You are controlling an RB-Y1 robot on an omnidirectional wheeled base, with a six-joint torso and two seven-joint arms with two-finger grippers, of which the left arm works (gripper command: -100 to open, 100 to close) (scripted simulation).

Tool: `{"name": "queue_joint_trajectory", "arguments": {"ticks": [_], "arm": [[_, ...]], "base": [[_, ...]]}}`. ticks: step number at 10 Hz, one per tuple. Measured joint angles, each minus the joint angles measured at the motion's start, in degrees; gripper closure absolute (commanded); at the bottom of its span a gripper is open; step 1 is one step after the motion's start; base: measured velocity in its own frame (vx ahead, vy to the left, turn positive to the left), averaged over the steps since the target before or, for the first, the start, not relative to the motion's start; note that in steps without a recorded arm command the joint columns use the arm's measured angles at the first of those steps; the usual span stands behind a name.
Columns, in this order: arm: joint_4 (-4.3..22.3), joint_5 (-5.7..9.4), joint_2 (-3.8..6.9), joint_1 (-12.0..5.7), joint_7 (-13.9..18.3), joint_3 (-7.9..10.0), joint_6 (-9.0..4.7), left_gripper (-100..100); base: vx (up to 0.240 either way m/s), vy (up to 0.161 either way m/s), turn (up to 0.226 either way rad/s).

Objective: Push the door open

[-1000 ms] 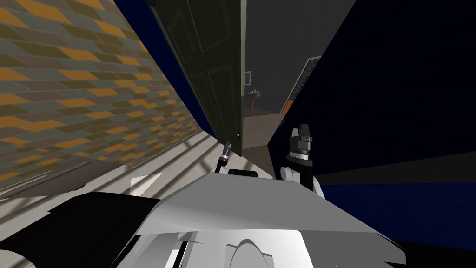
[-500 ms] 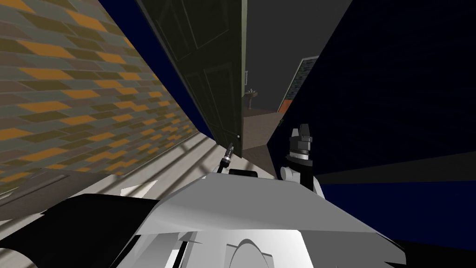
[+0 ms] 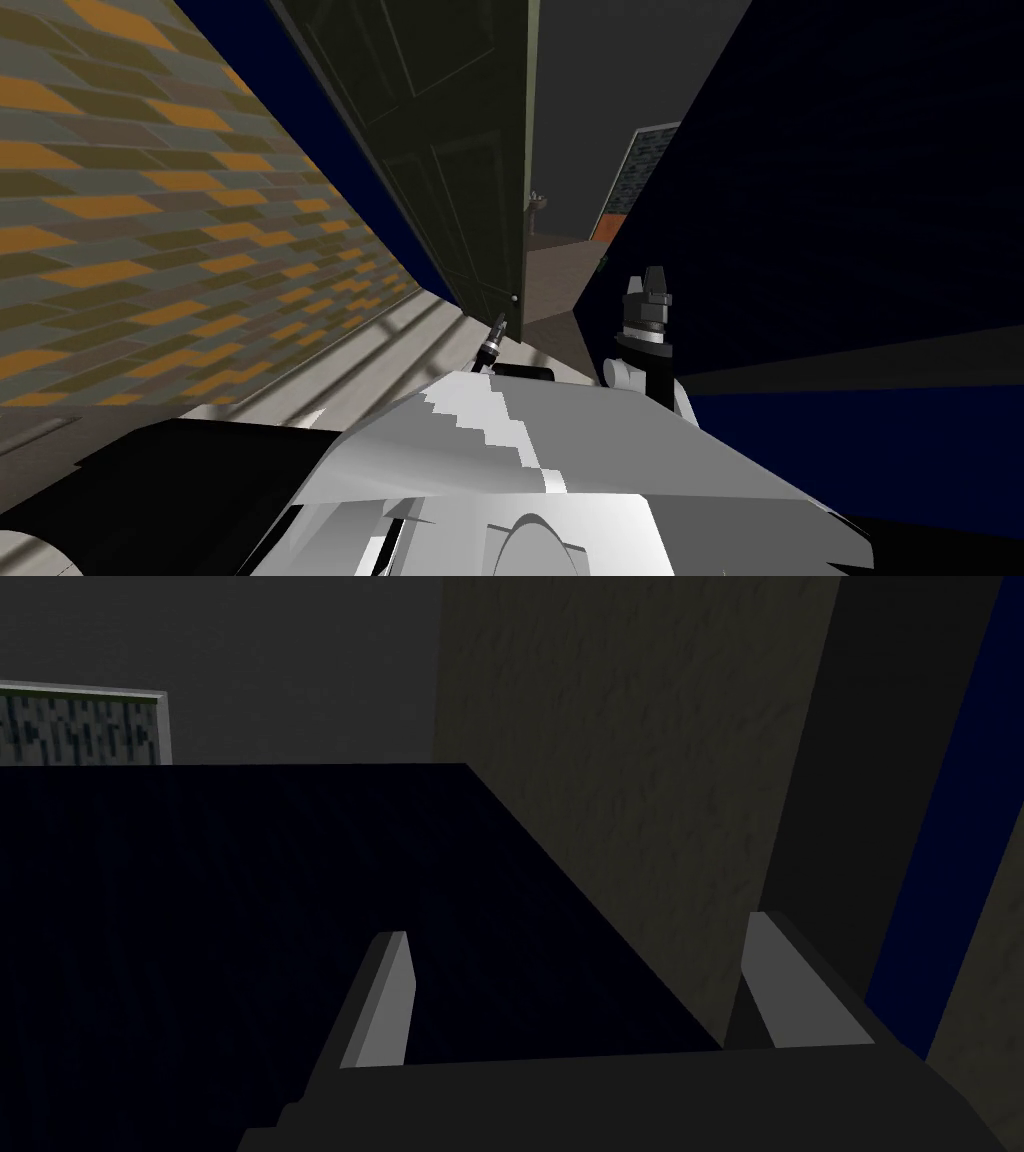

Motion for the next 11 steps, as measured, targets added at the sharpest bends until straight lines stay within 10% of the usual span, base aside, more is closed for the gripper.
{"name": "queue_joint_trajectory", "arguments": {"ticks": [7,11], "arm": [[7.63,-0.23,-0.08,-2.5,0.87,-2.61,-1.67,-100],[8.69,-0.11,-0.3,-3.05,0.73,-2.21,-2.03,-100]], "base": [[0.061,0.077,-0.07],[0.166,-0.063,-0.028]]}}
